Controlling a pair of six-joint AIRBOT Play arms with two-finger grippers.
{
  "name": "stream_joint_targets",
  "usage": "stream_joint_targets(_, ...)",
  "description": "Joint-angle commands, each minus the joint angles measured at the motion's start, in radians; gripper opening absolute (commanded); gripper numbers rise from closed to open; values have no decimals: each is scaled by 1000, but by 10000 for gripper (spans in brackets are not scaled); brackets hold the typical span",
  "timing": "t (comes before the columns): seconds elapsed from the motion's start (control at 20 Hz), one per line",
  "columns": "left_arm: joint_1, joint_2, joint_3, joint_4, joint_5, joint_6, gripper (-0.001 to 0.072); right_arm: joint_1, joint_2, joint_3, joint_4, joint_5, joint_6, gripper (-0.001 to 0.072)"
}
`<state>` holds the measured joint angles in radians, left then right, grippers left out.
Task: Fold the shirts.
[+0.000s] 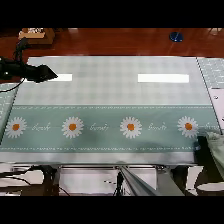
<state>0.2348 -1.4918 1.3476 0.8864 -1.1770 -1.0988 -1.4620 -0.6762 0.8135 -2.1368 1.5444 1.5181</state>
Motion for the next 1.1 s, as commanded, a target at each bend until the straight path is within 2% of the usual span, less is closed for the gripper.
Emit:
stream_joint_targets(0.0, 10, -6, 0, 6, 16, 7, 374, -40, 6, -26, -114, -122, -15, 413)
stream_joint_targets(0.05, 10, -6, 0, 5, 14, 7, 374, -40, 6, -26, -134, -154, -15, 491)
stream_joint_targets(0.2, 3, -6, 0, -15, 14, 7, 386, 15, 6, 2, -54, -298, -8, 489)
stream_joint_targets(0.25, -5, -6, 0, -50, 14, 18, 436, 70, 6, 41, 41, -392, -9, 488)
stream_joint_targets(0.3, -19, -6, 0, -94, 14, 51, 591, 145, 6, 90, 166, -517, -12, 486)
stream_joint_targets(0.35, -39, -6, 1, -146, 16, 89, 651, 229, -5, 141, 286, -619, -15, 459)
stream_joint_targets(0.4, -69, -6, 5, -183, 23, 140, 650, 331, -37, 197, 383, -669, -32, 448)
stream_joint_targets(0.45, -107, -6, 17, -166, 46, 183, 626, 463, -95, 266, 455, -647, -74, 448)
stream_joint_targets(0.5, -161, -5, 39, -92, 80, 193, 526, 599, -158, 326, 492, -582, -106, 448)
stream_joint_targets(0.55, -218, -6, 66, 6, 118, 175, 511, 752, -229, 381, 512, -512, -108, 448)
stream_joint_targets(0.6, -276, -6, 93, 115, 150, 117, 510, 898, -293, 418, 532, -470, -90, 457)
stream_joint_targets(0.7, -390, -6, 145, 356, 172, -71, 514, 1138, -404, 458, 595, -454, -9, 543)
stream_joint_targets(0.75, -443, -6, 164, 469, 157, -174, 520, 1228, -451, 469, 627, -454, -1, 544)
stream_joint_targets(0.85, -526, -5, 173, 622, 94, -296, 714, 1372, -530, 472, 665, -445, 2, 545)
stream_joint_targets(0.95, -579, -5, 173, 694, -11, -334, 714, 1458, -578, 472, 698, -410, 15, 595)
stream_joint_targets(1.05, -600, -6, 173, 703, -57, -340, 715, 1509, -588, 471, 690, -393, 11, 596)
